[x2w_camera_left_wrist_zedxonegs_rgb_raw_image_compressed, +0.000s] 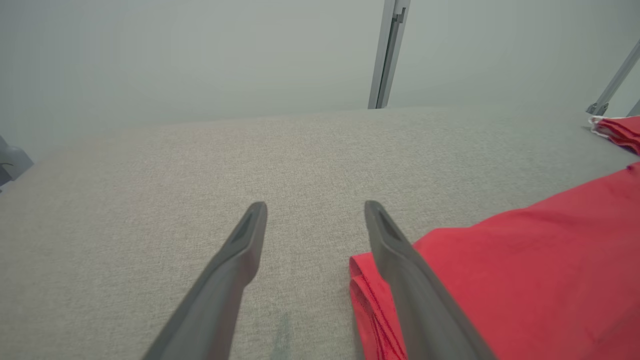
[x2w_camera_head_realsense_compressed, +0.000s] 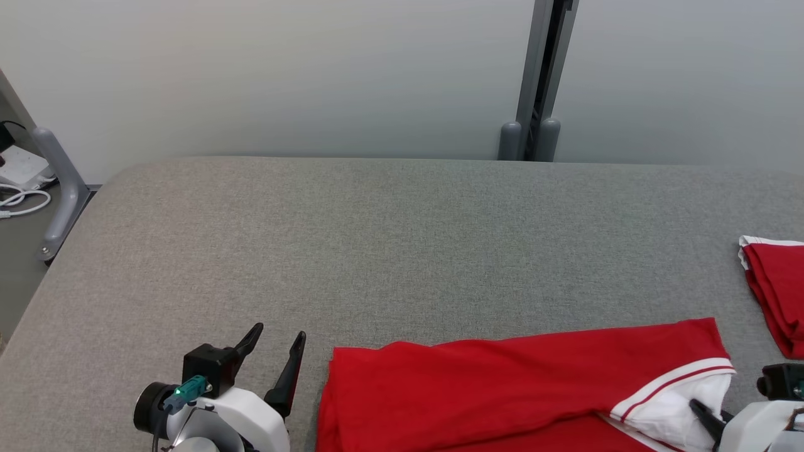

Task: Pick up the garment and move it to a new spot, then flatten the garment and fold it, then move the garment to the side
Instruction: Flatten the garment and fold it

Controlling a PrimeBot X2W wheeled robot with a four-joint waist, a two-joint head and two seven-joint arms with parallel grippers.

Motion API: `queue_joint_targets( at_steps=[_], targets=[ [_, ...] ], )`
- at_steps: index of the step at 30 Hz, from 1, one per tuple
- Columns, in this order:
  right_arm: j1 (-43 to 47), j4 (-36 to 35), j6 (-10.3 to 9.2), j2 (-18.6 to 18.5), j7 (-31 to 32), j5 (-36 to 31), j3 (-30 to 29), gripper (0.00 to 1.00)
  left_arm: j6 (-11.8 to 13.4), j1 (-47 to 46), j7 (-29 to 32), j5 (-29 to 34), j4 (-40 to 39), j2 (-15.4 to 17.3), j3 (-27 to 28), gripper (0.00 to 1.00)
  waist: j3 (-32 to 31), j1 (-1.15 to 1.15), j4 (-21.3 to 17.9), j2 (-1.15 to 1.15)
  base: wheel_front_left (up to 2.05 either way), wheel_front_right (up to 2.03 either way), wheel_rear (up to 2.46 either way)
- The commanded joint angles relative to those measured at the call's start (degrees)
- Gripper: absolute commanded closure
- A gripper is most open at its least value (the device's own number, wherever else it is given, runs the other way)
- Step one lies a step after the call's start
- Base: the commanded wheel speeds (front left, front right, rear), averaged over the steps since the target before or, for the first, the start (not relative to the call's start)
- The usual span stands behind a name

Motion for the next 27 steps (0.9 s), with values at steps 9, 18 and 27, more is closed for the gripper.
queue_joint_targets(
  at_steps=[9,18,27],
  targets=[
    [-2.1,5.8,-0.13,-4.1,1.1,-0.1,0.4,1.0,-0.7,0.3,-0.2,1.1,0.7,-0.7,1.2,0.0,0.2,0.0,0.2,0.0,0.0,0.0,0.0],
    [-4.2,3.8,-0.08,-3.3,0.6,-0.6,2.0,1.0,-1.0,0.8,-0.2,1.8,1.1,-1.4,2.4,0.0,-0.5,0.0,-0.9,0.0,0.0,0.0,0.0],
    [-6.4,-8.4,-0.08,-5.1,1.8,-0.2,3.5,1.0,-1.4,1.7,-0.2,2.7,1.4,-2.8,3.6,0.0,-2.5,0.0,-3.5,0.0,0.0,0.0,0.0]
  ],
)
